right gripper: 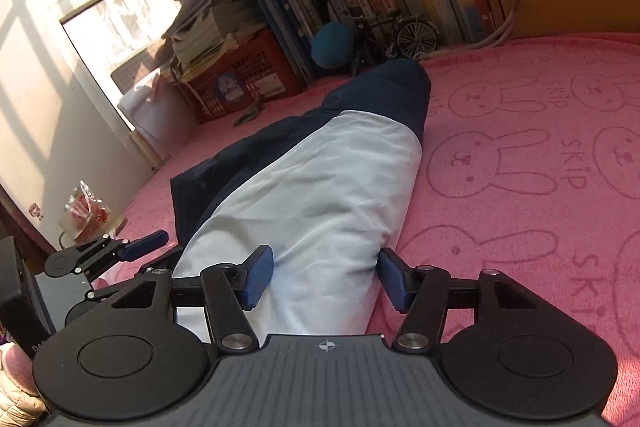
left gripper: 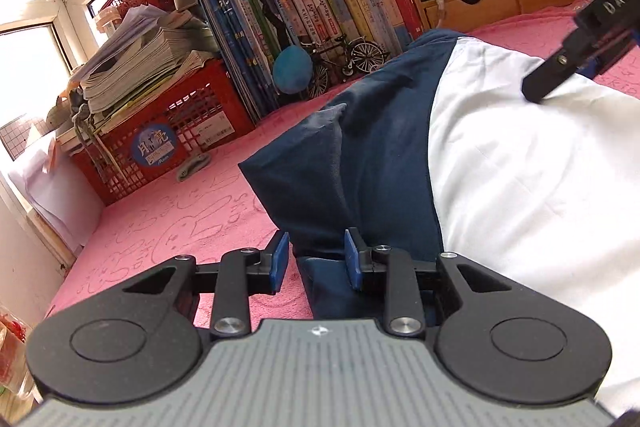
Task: Fold clothes
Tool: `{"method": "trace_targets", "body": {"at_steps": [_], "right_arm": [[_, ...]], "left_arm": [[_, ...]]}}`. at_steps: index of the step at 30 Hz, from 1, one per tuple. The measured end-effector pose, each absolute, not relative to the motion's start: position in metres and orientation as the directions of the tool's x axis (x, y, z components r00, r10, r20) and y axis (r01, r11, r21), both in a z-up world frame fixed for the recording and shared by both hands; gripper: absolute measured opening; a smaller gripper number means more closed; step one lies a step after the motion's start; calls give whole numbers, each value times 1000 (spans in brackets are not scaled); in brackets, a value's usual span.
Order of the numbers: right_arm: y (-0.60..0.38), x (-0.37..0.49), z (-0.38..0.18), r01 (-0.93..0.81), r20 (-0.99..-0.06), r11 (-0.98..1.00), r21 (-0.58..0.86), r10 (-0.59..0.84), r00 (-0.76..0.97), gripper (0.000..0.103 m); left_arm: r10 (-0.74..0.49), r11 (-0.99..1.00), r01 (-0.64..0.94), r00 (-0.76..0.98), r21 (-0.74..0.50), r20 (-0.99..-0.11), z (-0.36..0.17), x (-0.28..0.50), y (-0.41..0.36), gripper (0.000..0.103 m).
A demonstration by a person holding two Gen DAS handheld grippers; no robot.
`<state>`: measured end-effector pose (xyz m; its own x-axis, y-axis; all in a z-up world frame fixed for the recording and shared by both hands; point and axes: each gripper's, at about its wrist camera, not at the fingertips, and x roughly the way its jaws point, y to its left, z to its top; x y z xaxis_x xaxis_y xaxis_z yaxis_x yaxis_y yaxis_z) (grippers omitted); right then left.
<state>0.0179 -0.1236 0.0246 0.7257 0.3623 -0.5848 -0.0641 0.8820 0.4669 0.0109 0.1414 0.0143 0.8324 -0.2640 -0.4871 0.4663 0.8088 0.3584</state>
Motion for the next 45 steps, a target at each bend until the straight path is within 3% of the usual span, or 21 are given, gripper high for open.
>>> {"method": "trace_targets", "body": {"at_steps": [5,10,12,14,16,17,19,20,21,22,23,27,33,35,41,45], "right_arm": [[-164,79,20,-19,-611,840,542,409,678,50],[-172,133,28,-13,-647,872,489,373,665,49],[-173,156,33,18,-657,907,421,291,696,38],[-182,175,35,104,-669,923,369,187,719,33],[-192,178,36,120,-666,906,405,203,718,33],[-195,173,37,86,-659,896,436,253,709,34],[-202,163,39,20,-638,867,497,350,686,54],[-206,159,39,-13,-625,850,527,398,671,69],[-207,153,39,-52,-618,837,545,443,649,70],[-204,148,39,-88,-622,834,545,473,624,70],[-201,144,39,-119,-634,841,528,484,603,70],[-180,141,45,-266,-709,894,361,448,545,67],[-156,141,48,-513,-731,822,246,505,459,66],[-152,145,47,-557,-736,798,230,517,437,66],[-161,157,38,-609,-719,743,276,580,382,68],[-170,156,33,-630,-690,717,299,618,377,68]], "left_arm": [[-282,803,482,825,349,-490,11,12,145,29],[-295,802,493,817,336,-495,10,13,147,29],[-302,804,498,813,326,-498,10,13,149,29],[-339,819,518,785,249,-518,20,22,162,29],[-379,829,535,754,165,-536,31,30,175,29],[-424,842,535,734,68,-531,39,39,188,30],[-538,831,531,688,-167,-487,67,61,210,33],[-601,797,538,654,-275,-460,80,75,215,37],[-666,745,564,596,-357,-448,89,91,211,40],[-728,685,587,531,-432,-433,97,108,205,51],[-759,649,611,478,-454,-442,100,121,190,55],[-795,583,637,323,-503,-513,90,167,119,57],[-766,598,543,169,-590,-620,48,210,43,57],[-775,597,497,156,-629,-612,40,216,46,53],[-816,562,425,140,-710,-561,29,237,48,22],[-826,555,408,162,-725,-541,29,253,42,17]]}}
